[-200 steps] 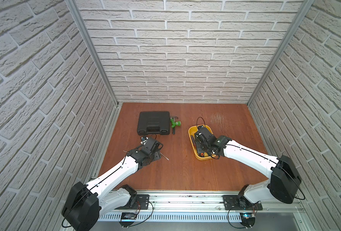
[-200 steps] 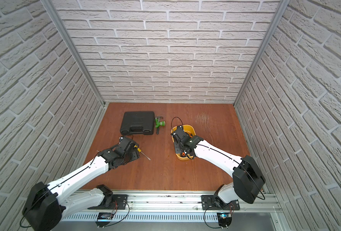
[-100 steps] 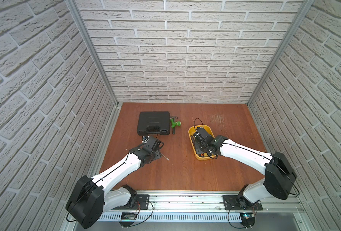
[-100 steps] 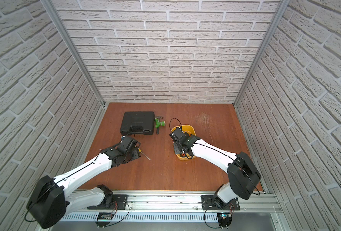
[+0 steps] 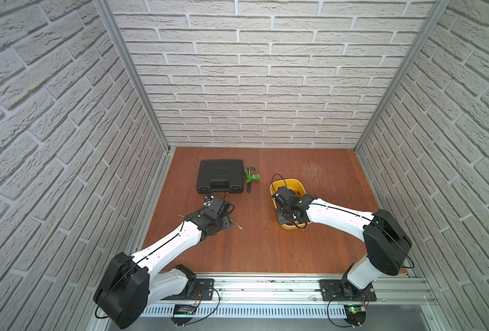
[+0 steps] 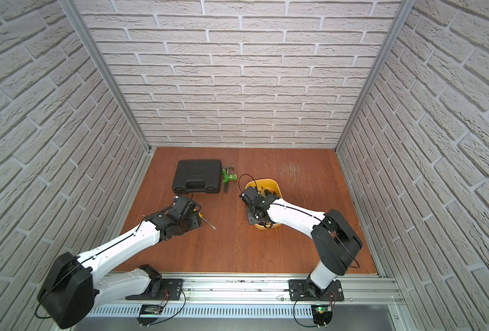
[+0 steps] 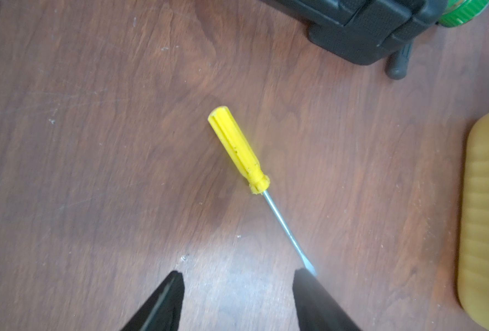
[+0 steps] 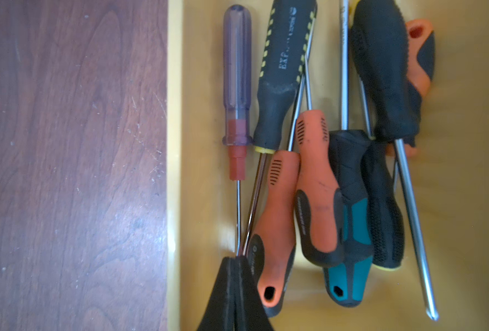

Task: Put the screwdriver on the desktop into the storage box
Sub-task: Move the storage box to the center of the board.

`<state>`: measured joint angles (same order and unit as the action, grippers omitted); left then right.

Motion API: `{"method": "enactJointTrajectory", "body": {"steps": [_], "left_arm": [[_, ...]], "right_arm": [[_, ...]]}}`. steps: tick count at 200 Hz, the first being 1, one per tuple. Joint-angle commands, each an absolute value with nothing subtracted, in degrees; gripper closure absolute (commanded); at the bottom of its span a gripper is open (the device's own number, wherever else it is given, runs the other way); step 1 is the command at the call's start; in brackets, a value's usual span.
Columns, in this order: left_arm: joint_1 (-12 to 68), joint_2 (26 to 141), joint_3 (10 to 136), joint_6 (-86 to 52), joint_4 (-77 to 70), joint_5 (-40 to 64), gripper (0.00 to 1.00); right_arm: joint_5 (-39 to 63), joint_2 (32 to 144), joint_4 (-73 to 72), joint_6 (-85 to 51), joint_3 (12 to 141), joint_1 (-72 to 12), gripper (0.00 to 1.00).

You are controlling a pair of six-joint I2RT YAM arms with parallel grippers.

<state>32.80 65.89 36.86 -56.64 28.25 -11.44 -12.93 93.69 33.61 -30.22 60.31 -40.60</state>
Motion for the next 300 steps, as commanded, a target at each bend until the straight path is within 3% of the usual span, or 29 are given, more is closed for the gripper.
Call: {"method": "enactJointTrajectory", "body": {"steps": [1, 185, 208, 273, 300], "left_arm": [[32.48, 64.69, 35.63, -56.61, 27.16, -11.36, 0.35], [32.24, 65.04, 34.8, -56.34, 26.42, -12.06, 0.33], [31.94, 67.62, 35.61, -55.7, 25.12, -12.46, 0.33], [29.44, 80.96, 43.14, -52.61, 23.99, -12.84, 0.37], [28.62, 84.88, 45.86, -51.64, 24.54, -13.13, 0.41]], "right_arm": [[-12.11, 94.95, 31.92, -31.19, 62.2, -42.41, 0.93], [-7.47, 102.65, 33.11, -26.15, 66.91, -53.82, 0.96], [-12.94, 101.52, 37.31, -25.69, 69.03, -54.52, 0.95], [-23.44, 86.32, 40.7, -31.32, 67.44, -53.83, 0.69], [-23.13, 76.83, 36.74, -34.21, 61.94, -51.93, 0.64]]}}
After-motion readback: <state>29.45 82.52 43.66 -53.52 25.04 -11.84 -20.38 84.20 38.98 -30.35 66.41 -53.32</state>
